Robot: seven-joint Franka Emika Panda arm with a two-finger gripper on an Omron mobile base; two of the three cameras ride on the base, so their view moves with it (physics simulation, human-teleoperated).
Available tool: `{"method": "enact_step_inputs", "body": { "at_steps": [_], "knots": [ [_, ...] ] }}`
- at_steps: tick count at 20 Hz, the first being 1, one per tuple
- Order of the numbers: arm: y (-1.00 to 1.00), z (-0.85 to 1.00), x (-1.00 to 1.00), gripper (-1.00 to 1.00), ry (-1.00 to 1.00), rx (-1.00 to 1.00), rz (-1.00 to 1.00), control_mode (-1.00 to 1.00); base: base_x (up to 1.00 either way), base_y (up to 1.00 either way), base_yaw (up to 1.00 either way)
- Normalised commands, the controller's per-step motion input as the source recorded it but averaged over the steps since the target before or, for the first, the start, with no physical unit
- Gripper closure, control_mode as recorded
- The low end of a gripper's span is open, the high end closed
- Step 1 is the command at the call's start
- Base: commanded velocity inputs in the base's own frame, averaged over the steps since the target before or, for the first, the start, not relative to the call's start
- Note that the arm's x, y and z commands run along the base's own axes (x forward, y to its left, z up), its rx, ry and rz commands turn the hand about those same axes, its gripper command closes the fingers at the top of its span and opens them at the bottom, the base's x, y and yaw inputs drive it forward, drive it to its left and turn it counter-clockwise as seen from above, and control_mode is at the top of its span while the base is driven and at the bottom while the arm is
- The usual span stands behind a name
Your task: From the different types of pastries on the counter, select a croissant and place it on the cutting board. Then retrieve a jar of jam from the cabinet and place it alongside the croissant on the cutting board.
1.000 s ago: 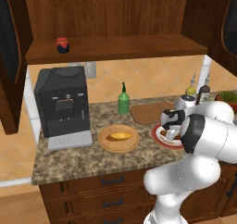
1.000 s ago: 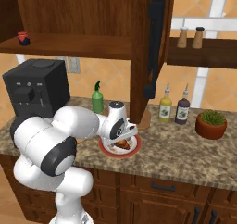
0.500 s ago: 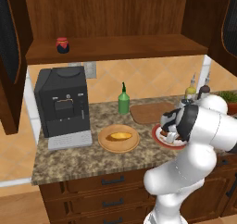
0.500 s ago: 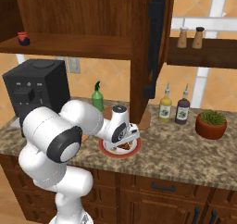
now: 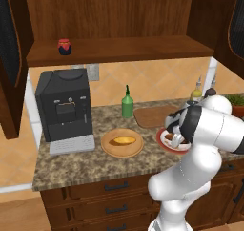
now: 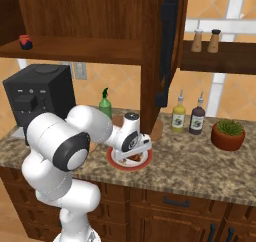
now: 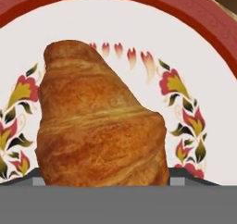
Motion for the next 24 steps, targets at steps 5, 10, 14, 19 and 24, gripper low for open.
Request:
{"method": "enact_step_inputs", "body": {
  "at_steps": [5,10,14,19,24],
  "knots": [
    [0.0,-0.02,0.0,1.0,-0.01,0.0,0.0,-1.0,0.0,0.0,0.0],
    [0.02,0.42,-0.02,1.0,-0.05,-0.04,-0.04,-1.0,0.0,0.0,0.0],
    [0.18,0.32,0.19,1.0,0.0,-0.1,-0.06,-1.0,0.0,0.0,0.0],
    [0.05,0.17,0.47,1.0,0.1,-0.02,-0.03,-1.0,0.0,0.0,0.0],
    [0.0,0.33,0.76,1.0,0.19,0.0,-0.01,-1.0,0.0,0.0,0.0]
  ]
}}
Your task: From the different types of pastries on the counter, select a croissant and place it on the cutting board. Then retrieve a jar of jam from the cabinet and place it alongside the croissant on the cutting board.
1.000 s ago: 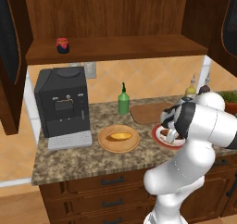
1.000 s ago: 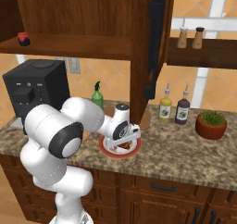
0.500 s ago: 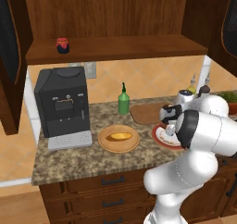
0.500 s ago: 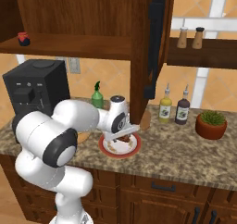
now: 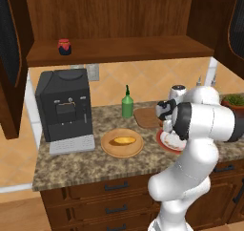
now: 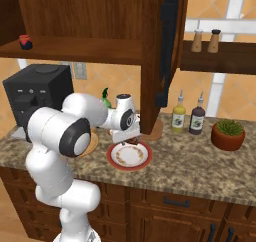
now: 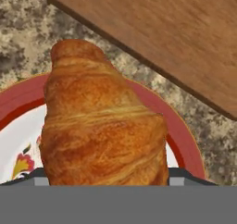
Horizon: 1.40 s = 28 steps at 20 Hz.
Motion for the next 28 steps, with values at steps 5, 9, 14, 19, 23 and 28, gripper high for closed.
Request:
{"method": "enact_step_inputs", "body": {
  "at_steps": [5,9,14,19,23,28],
  "knots": [
    [0.0,0.24,0.73,1.0,0.16,0.0,0.0,-1.0,0.0,0.0,0.0],
    [-0.02,0.09,0.69,1.0,0.13,0.0,0.0,-1.0,0.0,0.0,0.0],
    [-0.14,-0.01,0.45,1.0,0.07,0.0,0.0,-1.0,0.0,0.0,0.0],
    [-0.1,-0.17,0.49,1.0,0.01,0.0,0.0,-1.0,0.0,0.0,0.0],
    [-0.01,-0.23,0.53,1.0,0.0,0.0,0.0,-1.0,0.0,0.0,0.0],
    [-0.14,-0.29,0.03,1.0,0.0,0.0,0.0,-1.0,0.0,0.0,0.0]
  ]
}}
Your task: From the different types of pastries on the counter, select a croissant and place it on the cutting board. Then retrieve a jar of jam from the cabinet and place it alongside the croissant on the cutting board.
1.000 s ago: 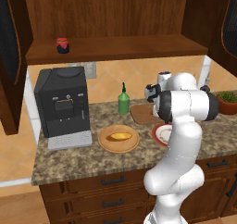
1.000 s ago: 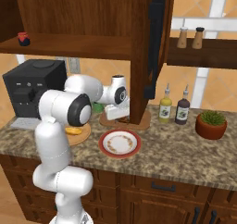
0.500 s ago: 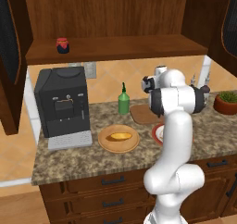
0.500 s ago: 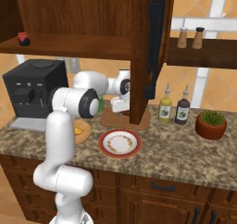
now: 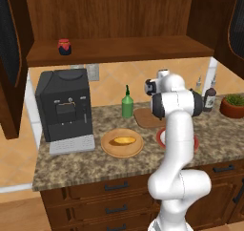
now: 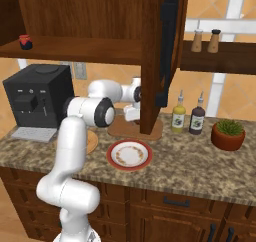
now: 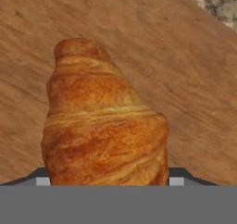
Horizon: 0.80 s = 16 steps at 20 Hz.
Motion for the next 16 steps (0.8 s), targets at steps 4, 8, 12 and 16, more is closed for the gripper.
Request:
{"method": "enact_step_inputs", "body": {
  "at_steps": [4,8,12,16],
  "knots": [
    [-0.1,-0.3,-0.04,1.0,0.0,0.0,0.0,-1.0,0.0,0.0,0.0],
    [0.0,-0.47,0.0,1.0,-0.04,0.0,0.0,-1.0,0.0,0.0,0.0],
    [0.0,-0.82,-0.07,1.0,-0.17,0.0,0.0,-1.0,0.0,0.0,0.0],
    [0.01,-0.89,-0.06,1.0,-0.3,-0.04,0.0,-1.0,0.0,0.0,0.0]
  ]
}}
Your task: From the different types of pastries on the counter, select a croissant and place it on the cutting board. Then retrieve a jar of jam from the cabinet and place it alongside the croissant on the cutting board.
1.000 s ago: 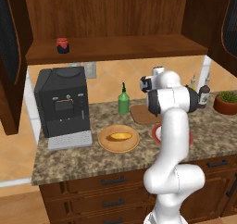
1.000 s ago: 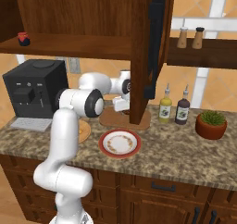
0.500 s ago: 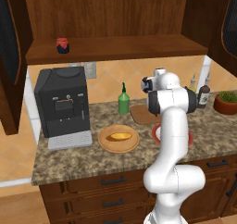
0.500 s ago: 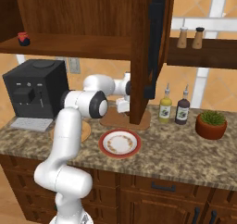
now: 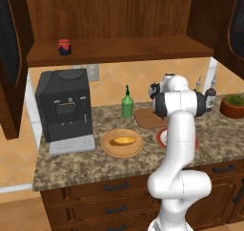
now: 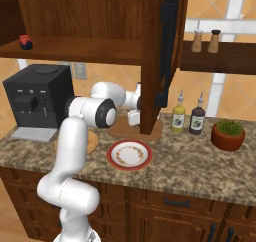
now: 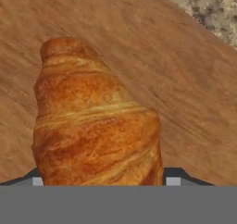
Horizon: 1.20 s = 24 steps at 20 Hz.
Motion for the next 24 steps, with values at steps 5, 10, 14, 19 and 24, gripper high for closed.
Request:
{"method": "enact_step_inputs", "body": {
  "at_steps": [5,10,14,19,24],
  "knots": [
    [0.06,-0.76,0.0,1.0,-0.23,-0.07,0.0,-1.0,0.0,0.0,0.0],
    [0.01,-0.67,0.0,1.0,-0.13,-0.01,0.0,-1.0,0.0,0.0,0.0],
    [0.0,-0.62,0.0,-1.0,-0.06,0.0,0.0,-1.0,0.0,0.0,0.0],
    [0.0,-0.64,-0.09,-1.0,-0.01,0.0,0.0,-1.0,0.0,0.0,0.0],
    [0.0,-0.02,-0.06,-1.0,0.0,0.0,-0.03,-1.0,0.0,0.0,0.0]
  ]
}}
